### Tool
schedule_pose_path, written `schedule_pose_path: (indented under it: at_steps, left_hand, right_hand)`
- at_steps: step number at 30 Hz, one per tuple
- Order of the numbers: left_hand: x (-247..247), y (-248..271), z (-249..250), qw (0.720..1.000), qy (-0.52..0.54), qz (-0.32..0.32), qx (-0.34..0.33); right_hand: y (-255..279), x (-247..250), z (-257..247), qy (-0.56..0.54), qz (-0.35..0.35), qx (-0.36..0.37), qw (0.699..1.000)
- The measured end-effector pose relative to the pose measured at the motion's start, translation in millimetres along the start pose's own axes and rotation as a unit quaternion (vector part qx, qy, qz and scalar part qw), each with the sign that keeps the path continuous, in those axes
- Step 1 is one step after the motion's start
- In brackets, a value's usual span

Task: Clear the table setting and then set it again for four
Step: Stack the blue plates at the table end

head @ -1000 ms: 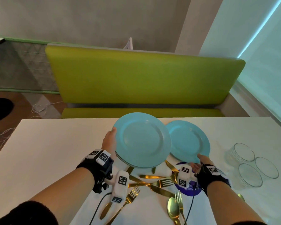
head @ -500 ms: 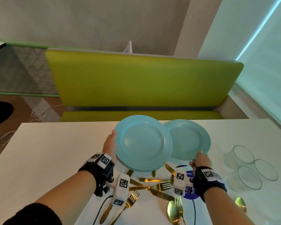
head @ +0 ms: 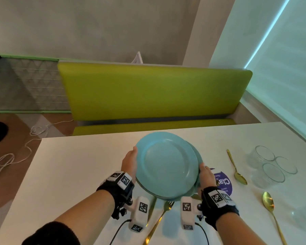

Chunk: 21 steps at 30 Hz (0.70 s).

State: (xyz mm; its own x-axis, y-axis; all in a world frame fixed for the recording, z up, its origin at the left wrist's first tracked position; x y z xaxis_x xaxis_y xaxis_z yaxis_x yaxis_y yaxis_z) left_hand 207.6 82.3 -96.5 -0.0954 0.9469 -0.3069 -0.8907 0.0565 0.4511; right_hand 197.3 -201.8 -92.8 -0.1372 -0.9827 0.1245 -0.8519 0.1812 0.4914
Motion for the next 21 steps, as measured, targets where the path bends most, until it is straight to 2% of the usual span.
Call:
schedule_pose_path:
  at_steps: [4,6,8,12,16,19,21]
  left_hand:
    - [41.8,33.1,13.1,0.986,-0.151,0.068,-0.031]
    - [63.8,48.2,17.3,0.965,-0.243,0.096,-0.014]
    - [85.0,61.3,18.0,0.951,-0.289,0.108,0.006]
    - [127.0,72.5,12.0,0.948,-0.297,0.110,0.035]
    - [163.9,81.5,0.9,0.945,-0.299,0.110,0.067]
    - [187.1,89.4,-3.9,0.941,-0.298,0.133,0.088]
    - [200.0,93.0,-5.8,0.937,-0.303,0.140,0.102]
  right_hand:
    - [27.1,-45.9,22.3,-0.058,-0.016,-0.022,0.998]
    - [40.5,-66.3,30.6,-0.064,-0.016,-0.025,0.997]
    - [51.9,-89.8,39.1,-0.067,-0.036,-0.036,0.996]
    - [64.1,-136.0,57.6,-0.025,-0.061,-0.069,0.995]
    - [78.1,-172.6,63.8,-0.016,-0.114,-0.095,0.989]
    - [86.2,-195.0,65.6,0.044,-0.107,-0.100,0.988]
    - [70.1,-207.7,84.1,0.084,-0.115,-0.102,0.984]
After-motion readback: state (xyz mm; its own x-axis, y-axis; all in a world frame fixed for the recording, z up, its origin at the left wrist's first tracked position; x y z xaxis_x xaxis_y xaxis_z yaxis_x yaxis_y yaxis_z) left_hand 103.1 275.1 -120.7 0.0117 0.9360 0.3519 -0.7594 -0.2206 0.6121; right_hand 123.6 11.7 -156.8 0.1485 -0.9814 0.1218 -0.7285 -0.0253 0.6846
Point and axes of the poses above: each hand's wrist, its own y-axis away from the middle knuckle, its own x-axis out of the back of the hand, z = x × y, the point moved 6 cm from there along -y, towards the middle knuckle, and after that the axes turned 15 degrees about -z, right-handed, at the moved point
